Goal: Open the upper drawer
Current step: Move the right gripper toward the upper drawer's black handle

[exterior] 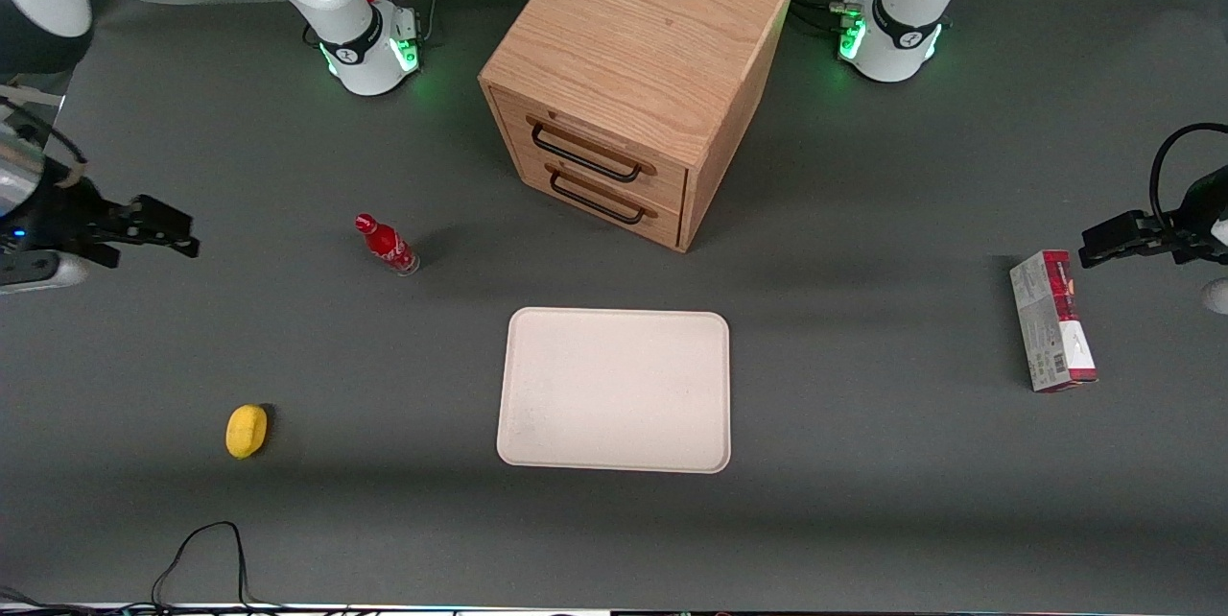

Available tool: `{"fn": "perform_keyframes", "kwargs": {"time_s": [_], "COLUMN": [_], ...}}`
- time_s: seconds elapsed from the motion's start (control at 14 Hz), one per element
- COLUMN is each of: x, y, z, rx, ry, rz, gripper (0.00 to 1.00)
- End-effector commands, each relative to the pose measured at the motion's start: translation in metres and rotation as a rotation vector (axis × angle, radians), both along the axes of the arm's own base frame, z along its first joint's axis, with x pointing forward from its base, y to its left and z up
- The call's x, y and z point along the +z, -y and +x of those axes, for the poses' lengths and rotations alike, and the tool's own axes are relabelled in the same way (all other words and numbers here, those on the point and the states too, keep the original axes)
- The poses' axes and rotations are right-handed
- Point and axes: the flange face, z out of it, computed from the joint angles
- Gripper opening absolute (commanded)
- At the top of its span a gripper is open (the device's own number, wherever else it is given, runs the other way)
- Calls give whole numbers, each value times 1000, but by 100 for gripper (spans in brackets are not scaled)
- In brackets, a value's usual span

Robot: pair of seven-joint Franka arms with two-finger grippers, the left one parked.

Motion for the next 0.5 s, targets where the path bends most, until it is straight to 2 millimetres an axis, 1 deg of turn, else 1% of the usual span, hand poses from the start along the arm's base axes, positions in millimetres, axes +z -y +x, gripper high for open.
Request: {"fn": "perform_keyframes", "kwargs": {"time_s": [0.0,0.07,0.14,0.21,0.29,0.36,0.43], "x": [0,-1,-7,-9,-13,-20,-21], "y": [-61,-84,-114,-140,-169,-202,-233], "z": [0,-4,-8,-15,-23,-32,-42], "rx": [82,120,168,211,259,312,365], "ry": [-2,-4,-16,-21,-29,-41,-40], "rz": [-6,-5,3,12,13,13,12], "gripper": [100,100,100,100,100,100,100]}}
